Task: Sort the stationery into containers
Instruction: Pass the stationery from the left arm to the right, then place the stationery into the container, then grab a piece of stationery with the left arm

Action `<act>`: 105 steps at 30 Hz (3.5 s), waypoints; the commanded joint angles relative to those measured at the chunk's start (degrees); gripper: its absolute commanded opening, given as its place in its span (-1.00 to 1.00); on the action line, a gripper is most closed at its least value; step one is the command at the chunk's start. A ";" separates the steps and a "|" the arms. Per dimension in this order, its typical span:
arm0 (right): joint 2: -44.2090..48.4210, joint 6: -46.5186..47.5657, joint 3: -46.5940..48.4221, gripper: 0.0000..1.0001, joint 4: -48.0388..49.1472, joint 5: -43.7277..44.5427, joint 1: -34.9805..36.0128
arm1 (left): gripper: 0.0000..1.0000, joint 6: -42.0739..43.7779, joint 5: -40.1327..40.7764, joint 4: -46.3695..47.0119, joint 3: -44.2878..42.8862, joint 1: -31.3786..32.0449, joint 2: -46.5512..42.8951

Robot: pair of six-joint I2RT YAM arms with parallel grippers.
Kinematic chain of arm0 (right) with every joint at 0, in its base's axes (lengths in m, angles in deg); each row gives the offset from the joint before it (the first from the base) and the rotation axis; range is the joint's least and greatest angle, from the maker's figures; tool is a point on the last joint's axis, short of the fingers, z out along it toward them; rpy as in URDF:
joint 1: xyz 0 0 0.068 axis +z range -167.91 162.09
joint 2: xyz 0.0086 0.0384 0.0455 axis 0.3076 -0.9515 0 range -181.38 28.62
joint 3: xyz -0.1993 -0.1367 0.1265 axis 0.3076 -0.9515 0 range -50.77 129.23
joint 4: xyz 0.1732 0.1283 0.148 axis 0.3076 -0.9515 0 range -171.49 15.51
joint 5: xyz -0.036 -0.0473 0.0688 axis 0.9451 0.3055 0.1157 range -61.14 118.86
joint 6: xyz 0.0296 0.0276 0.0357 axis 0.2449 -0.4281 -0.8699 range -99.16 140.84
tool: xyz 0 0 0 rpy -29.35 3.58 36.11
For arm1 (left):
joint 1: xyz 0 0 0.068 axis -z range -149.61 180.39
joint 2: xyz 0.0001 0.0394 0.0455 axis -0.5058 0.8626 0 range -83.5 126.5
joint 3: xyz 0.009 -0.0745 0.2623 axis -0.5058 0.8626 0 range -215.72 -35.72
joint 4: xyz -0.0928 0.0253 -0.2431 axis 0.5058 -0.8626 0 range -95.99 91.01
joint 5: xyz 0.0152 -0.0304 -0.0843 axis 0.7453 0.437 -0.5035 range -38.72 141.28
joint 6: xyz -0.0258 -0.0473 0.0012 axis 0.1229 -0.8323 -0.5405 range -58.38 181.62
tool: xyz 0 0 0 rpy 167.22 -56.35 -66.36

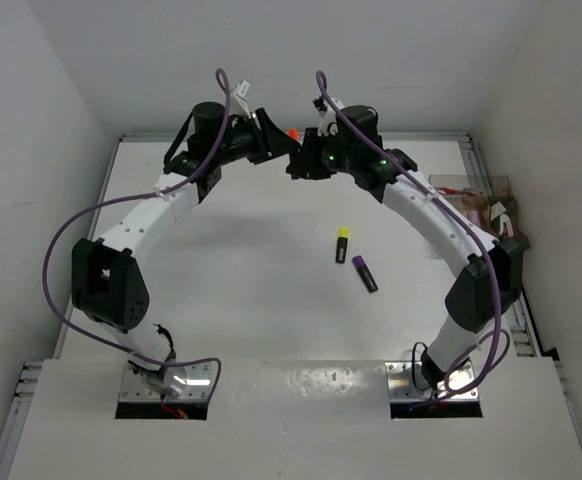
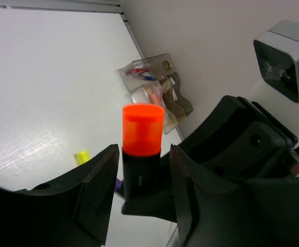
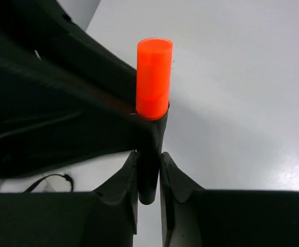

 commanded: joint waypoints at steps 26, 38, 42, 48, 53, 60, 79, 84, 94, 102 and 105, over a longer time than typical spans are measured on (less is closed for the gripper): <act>10.34 53.11 -16.62 -1.00 -29.03 -9.89 -49.64 | 1.00 39.62 13.35 -17.27 -0.07 4.82 1.37; 0.49 54.10 -18.64 -0.90 -24.47 -3.21 -52.99 | 1.00 41.21 21.54 -29.13 -10.79 10.97 9.28; -1.89 53.75 -18.99 -0.63 -22.00 -1.28 -52.63 | 1.00 38.92 22.32 -28.77 -12.02 13.17 11.21; -2.86 51.12 -17.41 0.09 -21.03 -0.57 -51.49 | 0.82 32.95 24.16 -28.86 -15.62 16.86 17.18; 0.39 46.91 -15.57 0.12 -23.31 -5.22 -50.35 | 0.82 27.85 28.91 -30.00 -19.57 19.76 24.12; 7.06 40.57 -13.72 0.16 -25.77 -10.94 -47.89 | 0.81 23.02 35.85 -32.11 -23.79 24.59 31.24; 9.71 35.20 -9.76 0.17 -28.94 -15.25 -45.87 | 0.37 19.58 46.49 -35.89 -31.97 29.17 42.76; 10.06 34.94 -9.68 0.16 -29.64 -16.30 -45.87 | 0.22 19.85 46.84 -35.89 -32.68 29.26 43.47; 11.11 34.24 -10.64 0.15 -30.52 -19.28 -44.81 | -0.49 20.03 46.76 -35.63 -31.27 28.64 42.07; 18.58 25.72 -20.65 0.15 -23.06 -28.61 -41.22 | -0.73 8.54 38.26 -11.07 -9.96 19.86 15.66; 22.45 22.99 -23.56 0.15 -17.79 -29.14 -37.97 | -0.81 6.59 34.12 -15.51 -17.03 16.78 15.62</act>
